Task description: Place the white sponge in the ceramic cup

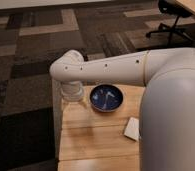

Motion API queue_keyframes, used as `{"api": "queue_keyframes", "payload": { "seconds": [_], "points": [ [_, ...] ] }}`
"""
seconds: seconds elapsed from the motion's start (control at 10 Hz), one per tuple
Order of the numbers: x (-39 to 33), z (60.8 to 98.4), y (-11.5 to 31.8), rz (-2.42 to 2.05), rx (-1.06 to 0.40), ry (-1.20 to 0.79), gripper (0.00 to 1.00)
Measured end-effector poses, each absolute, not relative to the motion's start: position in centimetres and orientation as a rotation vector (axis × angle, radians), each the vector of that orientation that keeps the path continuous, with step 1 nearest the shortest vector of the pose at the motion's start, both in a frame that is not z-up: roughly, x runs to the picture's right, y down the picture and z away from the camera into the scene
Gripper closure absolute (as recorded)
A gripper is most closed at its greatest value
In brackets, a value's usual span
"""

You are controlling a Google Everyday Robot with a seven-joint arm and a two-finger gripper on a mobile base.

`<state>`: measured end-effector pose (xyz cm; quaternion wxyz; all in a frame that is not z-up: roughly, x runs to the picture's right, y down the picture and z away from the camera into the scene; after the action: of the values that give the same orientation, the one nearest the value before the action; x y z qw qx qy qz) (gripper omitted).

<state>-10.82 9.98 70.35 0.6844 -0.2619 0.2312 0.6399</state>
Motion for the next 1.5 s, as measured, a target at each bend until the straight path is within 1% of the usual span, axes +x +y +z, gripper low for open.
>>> {"api": "queue_keyframes", "payload": {
  "seconds": [0.3,0.6,0.8,1.1,1.4,1.5],
  "points": [
    [-9.5,70.7,10.0,1.491,-0.568,0.545,0.35],
    [-5.8,70.6,9.9,1.613,-0.536,0.584,0.35],
    [-2.6,69.9,9.3,1.697,-0.500,0.597,0.35],
    [4.3,68.6,8.7,1.762,-0.429,0.619,0.35],
    [11.0,68.2,9.9,1.801,-0.429,0.641,0.35],
    [10.7,68.3,10.0,1.798,-0.436,0.635,0.35]
  ]
}}
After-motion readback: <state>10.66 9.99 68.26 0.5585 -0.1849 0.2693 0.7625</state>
